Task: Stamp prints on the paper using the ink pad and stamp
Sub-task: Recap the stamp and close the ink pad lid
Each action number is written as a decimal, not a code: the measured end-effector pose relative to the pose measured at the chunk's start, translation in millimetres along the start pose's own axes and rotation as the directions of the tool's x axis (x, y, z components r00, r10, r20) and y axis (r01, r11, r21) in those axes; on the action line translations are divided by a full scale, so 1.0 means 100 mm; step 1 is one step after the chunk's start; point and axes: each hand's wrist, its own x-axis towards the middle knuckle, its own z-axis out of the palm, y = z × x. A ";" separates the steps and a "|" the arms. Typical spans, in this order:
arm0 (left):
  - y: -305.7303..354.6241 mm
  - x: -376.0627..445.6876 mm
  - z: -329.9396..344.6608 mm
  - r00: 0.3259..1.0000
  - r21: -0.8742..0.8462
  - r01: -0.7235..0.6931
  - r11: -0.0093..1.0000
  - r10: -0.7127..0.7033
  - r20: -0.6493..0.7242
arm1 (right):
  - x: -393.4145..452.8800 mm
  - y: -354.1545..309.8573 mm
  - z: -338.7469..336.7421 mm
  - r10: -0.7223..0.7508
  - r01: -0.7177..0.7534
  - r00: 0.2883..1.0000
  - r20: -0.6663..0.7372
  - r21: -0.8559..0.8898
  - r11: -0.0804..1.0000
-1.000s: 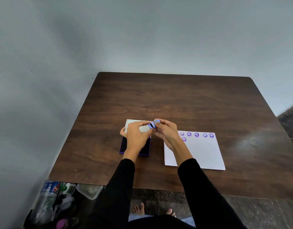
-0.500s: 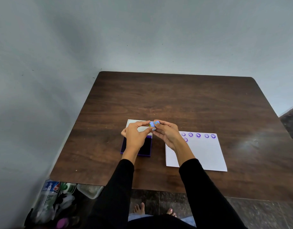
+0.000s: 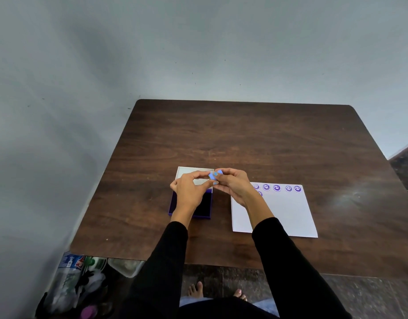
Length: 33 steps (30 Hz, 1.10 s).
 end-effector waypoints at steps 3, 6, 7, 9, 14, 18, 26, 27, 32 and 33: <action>-0.01 0.04 -0.02 0.997 0.047 -0.010 0.999 0.007 0.082 | 0.04 -0.04 -0.03 -0.141 0.093 0.984 -0.109 -0.360 0.928; -0.03 0.10 -0.10 0.995 0.019 -0.005 1.000 0.003 0.099 | 0.05 -0.09 -0.09 -0.215 0.100 0.975 -0.056 -0.752 0.652; -0.04 0.12 -0.13 0.997 0.016 -0.011 1.000 0.009 0.078 | 0.05 -0.10 -0.11 -0.182 0.081 0.983 -0.033 -0.807 0.585; -0.07 0.15 -0.18 1.000 0.022 -0.014 1.000 0.014 0.023 | 0.05 -0.09 -0.12 -0.133 0.054 0.991 -0.014 -0.868 0.493; -0.10 0.18 -0.22 0.998 0.010 0.039 0.999 -0.039 -0.039 | 0.07 -0.04 -0.08 -0.092 0.038 0.996 0.005 -0.932 0.361; -0.13 0.22 -0.23 0.997 0.012 0.063 0.998 -0.063 -0.036 | 0.11 -0.05 -0.03 -0.061 0.011 0.998 -0.010 -0.945 0.328; -0.21 0.37 -0.37 0.984 -0.019 0.117 0.993 -0.119 -0.132 | 0.15 -0.32 -0.06 0.092 -0.030 0.996 0.008 -0.914 0.405; -0.21 0.39 -0.38 0.981 -0.024 0.131 0.991 -0.133 -0.142 | 0.17 -0.35 -0.04 0.090 -0.026 0.996 0.014 -0.902 0.430; -0.22 0.46 -0.38 0.965 -0.016 0.230 0.973 -0.231 -0.121 | 0.30 -0.22 0.20 -0.098 0.003 0.994 -0.045 -0.899 0.437; -0.23 0.47 -0.37 0.965 -0.016 0.241 0.970 -0.242 -0.104 | 0.32 -0.17 0.26 -0.106 -0.006 0.993 -0.052 -0.918 0.397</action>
